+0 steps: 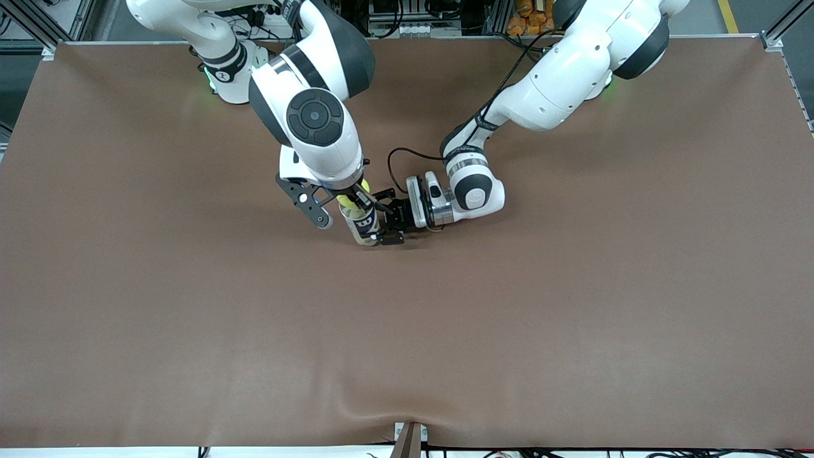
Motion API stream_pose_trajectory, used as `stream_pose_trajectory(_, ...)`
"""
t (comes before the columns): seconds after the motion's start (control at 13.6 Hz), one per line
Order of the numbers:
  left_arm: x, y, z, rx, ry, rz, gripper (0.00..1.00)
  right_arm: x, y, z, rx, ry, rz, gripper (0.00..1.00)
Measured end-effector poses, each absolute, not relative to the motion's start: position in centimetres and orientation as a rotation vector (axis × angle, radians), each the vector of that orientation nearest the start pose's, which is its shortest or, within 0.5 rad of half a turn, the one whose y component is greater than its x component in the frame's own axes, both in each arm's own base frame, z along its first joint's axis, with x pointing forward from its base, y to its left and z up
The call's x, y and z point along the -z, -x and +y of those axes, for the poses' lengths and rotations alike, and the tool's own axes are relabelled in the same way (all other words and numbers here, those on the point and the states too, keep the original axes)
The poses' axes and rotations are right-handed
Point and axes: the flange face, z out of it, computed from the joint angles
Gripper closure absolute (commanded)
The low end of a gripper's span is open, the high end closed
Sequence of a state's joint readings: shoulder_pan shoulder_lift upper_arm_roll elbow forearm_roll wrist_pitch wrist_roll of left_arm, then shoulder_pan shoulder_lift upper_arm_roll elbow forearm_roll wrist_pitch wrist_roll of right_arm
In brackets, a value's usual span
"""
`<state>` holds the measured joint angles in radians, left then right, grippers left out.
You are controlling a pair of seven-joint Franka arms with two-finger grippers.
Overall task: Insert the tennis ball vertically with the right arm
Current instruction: 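Lower the second ball into the can with the right gripper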
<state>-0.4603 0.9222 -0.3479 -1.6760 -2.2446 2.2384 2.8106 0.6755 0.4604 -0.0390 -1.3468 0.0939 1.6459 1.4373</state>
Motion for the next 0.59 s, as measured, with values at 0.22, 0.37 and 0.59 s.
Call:
stream_pose_trajectory(0.22,-10.11,-46.21,-48.54,-1.229,-1.433,-1.101,0.30,-44.73,-53.66,41.20,-0.242,2.974,1.285,0.50)
stream_pose_trajectory(0.37,-10.11,-46.21,-48.54,-1.229,-1.433,-1.101,0.30,-44.67,-53.72,41.12,-0.242,2.974,1.288,0.00)
stream_pose_trajectory(0.59,-10.10,-46.20,-48.54,-1.229,-1.434,-1.101,0.30,-44.59,-53.75,41.10,-0.243,2.974,1.290,0.00)
